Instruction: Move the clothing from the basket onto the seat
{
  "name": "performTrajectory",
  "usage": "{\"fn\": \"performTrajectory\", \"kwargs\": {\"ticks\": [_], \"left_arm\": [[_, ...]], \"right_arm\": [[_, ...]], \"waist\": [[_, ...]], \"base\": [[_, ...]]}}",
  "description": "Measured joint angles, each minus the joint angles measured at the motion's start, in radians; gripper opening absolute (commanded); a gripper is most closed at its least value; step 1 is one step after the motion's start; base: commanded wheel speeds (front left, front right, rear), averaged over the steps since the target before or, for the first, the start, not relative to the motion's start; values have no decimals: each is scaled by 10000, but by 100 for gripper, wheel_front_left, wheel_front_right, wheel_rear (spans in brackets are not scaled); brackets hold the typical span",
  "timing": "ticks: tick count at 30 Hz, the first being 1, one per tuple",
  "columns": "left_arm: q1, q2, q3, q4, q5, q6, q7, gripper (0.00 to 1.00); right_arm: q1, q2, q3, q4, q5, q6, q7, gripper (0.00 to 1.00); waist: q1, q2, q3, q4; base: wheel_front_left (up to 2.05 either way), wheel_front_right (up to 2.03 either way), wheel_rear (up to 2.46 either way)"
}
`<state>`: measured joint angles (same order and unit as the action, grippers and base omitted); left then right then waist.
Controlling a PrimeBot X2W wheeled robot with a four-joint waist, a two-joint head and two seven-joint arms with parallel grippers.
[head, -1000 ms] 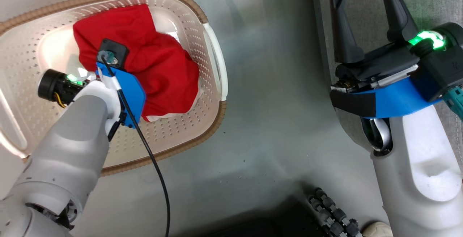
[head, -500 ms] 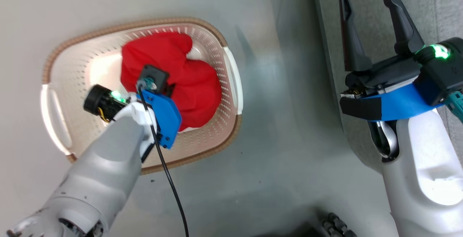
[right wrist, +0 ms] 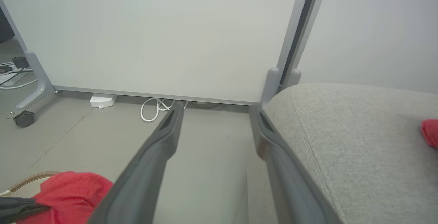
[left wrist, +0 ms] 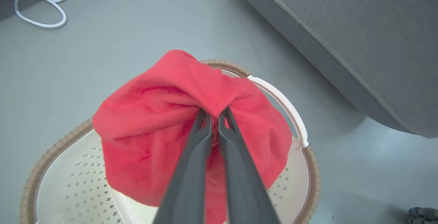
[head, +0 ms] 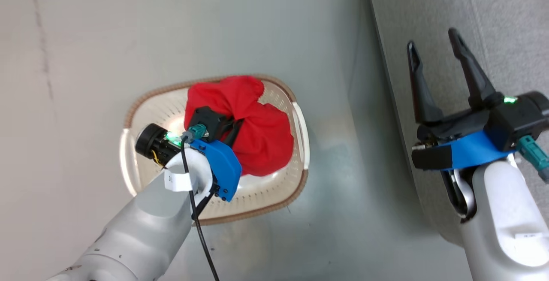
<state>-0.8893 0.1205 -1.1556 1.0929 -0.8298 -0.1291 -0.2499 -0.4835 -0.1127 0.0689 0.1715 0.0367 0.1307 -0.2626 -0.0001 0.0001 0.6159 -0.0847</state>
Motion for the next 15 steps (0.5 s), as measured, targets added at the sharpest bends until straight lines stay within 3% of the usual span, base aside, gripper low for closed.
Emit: {"fn": "performTrajectory", "kwargs": {"ticks": [5, 15], "left_arm": [[129, 29, 217, -568, 59, 0, -104, 0], [716, 330, 1825, -2731, 1384, 345, -115, 0]], "right_arm": [[476, -79, -109, 224, 17, 0, 0, 100], [1340, -125, -182, 512, 90, 0, 0, 100]], "waist": [[-1, 0, -902, 277], [-1, 0, -2615, 735]], "base": [[0, 0, 0], [0, 0, 0]]}}
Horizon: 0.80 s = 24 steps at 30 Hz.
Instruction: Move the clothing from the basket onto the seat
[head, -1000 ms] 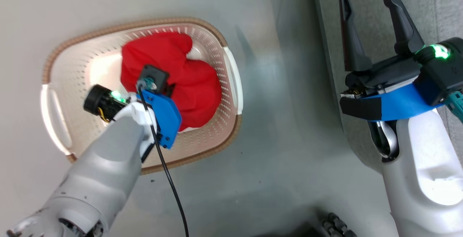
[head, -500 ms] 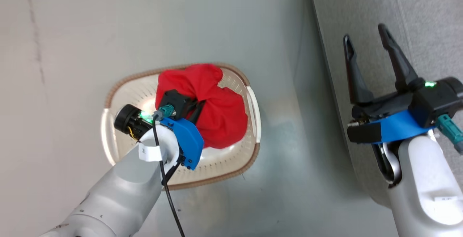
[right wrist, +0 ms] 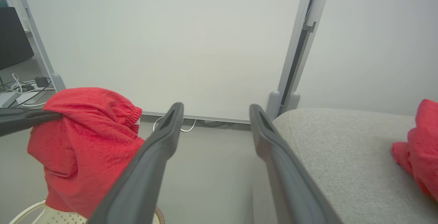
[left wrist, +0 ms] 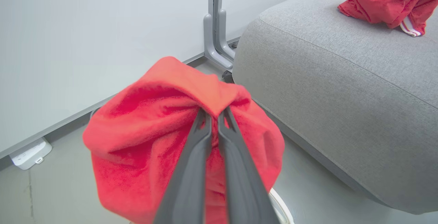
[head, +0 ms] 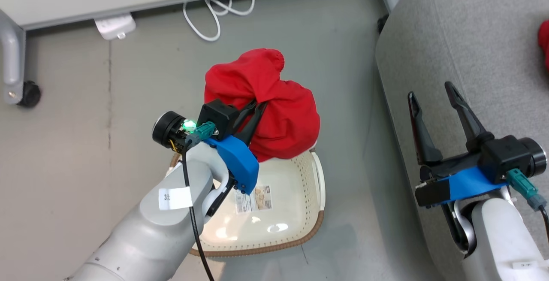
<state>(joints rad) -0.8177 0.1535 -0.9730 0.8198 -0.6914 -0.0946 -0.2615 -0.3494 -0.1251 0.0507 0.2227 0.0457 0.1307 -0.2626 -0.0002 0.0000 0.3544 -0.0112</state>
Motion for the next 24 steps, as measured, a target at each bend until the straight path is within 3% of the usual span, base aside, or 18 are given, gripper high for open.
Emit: {"fn": "performTrajectory", "kwargs": {"ticks": [12, 24], "left_arm": [[463, -199, 1172, -1710, 1114, 153, -2, 0], [594, -439, 1588, -2558, 1442, 234, -4, 0]], "right_arm": [[864, 40, -65, 224, 31, 0, 0, 100], [1768, 148, -228, 326, 59, 0, 0, 100]], "waist": [[0, 0, -1660, 285], [1, 1, -3003, 476]], "base": [[0, 0, 0], [0, 0, 0]]}}
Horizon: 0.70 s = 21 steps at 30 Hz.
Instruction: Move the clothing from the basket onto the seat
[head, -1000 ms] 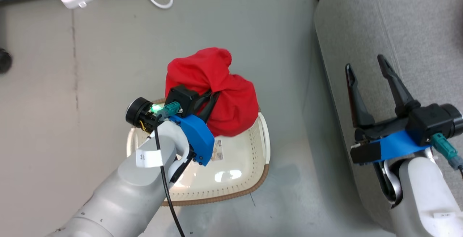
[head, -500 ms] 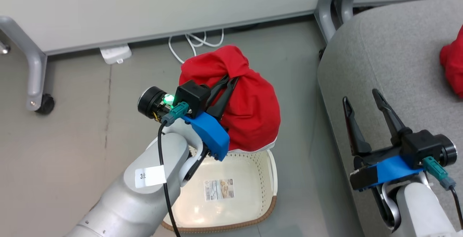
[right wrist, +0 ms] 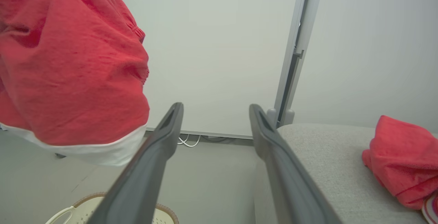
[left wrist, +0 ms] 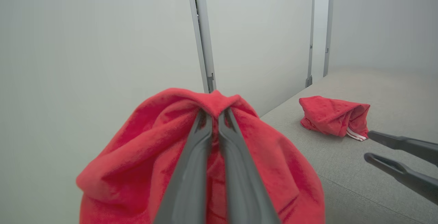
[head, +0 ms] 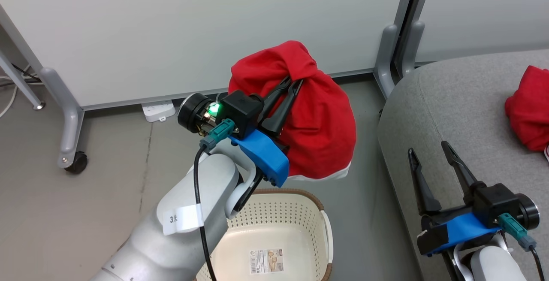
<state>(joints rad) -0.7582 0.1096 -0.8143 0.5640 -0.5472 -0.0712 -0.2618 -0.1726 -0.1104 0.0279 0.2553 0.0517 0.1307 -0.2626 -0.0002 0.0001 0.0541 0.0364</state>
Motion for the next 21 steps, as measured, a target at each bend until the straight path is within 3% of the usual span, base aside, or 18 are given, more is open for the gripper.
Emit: {"fn": "performTrajectory", "kwargs": {"ticks": [11, 21], "left_arm": [[97, 10, -58, -92, 0, 6, 2, 0], [111, 42, -125, -107, -33, 46, 2, 0]], "right_arm": [[153, 27, 173, -105, -19, 0, 0, 100], [-762, -343, 1827, -543, -23, 0, 0, 100]], "waist": [[0, 0, -326, 74], [1, 0, -199, 62]], "base": [[0, 0, 0], [0, 0, 0]]}}
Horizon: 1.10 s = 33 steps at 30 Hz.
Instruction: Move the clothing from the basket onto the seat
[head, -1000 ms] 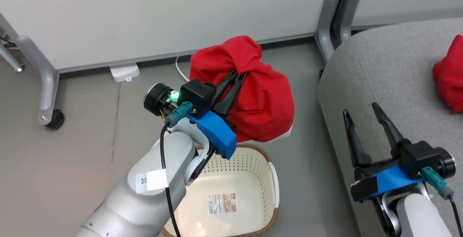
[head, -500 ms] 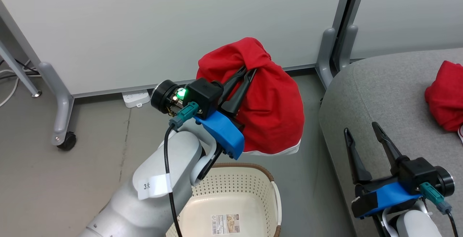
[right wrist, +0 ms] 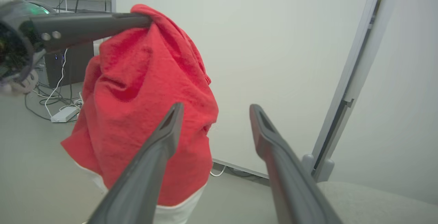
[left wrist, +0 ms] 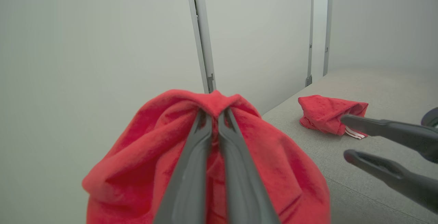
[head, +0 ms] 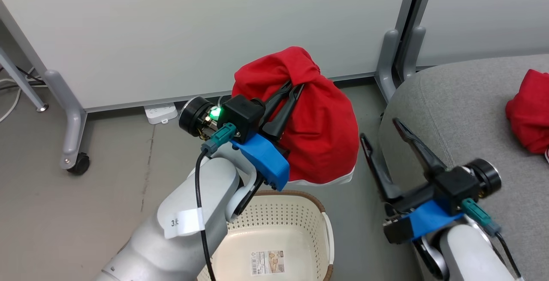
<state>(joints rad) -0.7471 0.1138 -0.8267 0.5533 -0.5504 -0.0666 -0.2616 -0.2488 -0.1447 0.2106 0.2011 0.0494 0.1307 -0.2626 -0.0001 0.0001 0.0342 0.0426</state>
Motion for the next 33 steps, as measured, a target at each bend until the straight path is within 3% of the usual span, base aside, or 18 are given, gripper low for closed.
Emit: {"fn": "performTrajectory", "kwargs": {"ticks": [6, 14, 29, 30, 31, 33], "left_arm": [[-38, -29, -71, -23, 4, 44, 0, 0], [-217, -182, -270, -65, 81, 23, 0, 0], [-513, -441, -656, -205, 136, -127, 0, 0], [-535, -449, -671, -207, 136, -130, 0, 0], [-552, -456, -677, -209, 136, -130, 0, 0], [-558, -464, -696, -211, 136, -130, 0, 0]], "right_arm": [[-959, -151, 993, 146, 119, 0, 0, 100], [-2250, -140, 1714, 1273, 46, 0, 0, 100], [-3462, 165, 2067, 3628, -132, 0, -2, 100], [-3492, 192, 2069, 3764, -127, 0, 0, 78], [-3529, 217, 2067, 3868, -107, 0, 0, 5], [-3626, 270, 2086, 4013, -25, 0, -2, 0]], "waist": [[0, 0, 218, 26], [1, -1, 557, 200], [1, 0, 836, 493], [2, 0, 849, 504], [1, 0, 862, 513], [1, 0, 877, 522]], "base": [[0, 0, 0], [0, 0, 0], [0, 0, 0], [0, 0, 0], [0, 0, 0], [0, 0, 0]]}}
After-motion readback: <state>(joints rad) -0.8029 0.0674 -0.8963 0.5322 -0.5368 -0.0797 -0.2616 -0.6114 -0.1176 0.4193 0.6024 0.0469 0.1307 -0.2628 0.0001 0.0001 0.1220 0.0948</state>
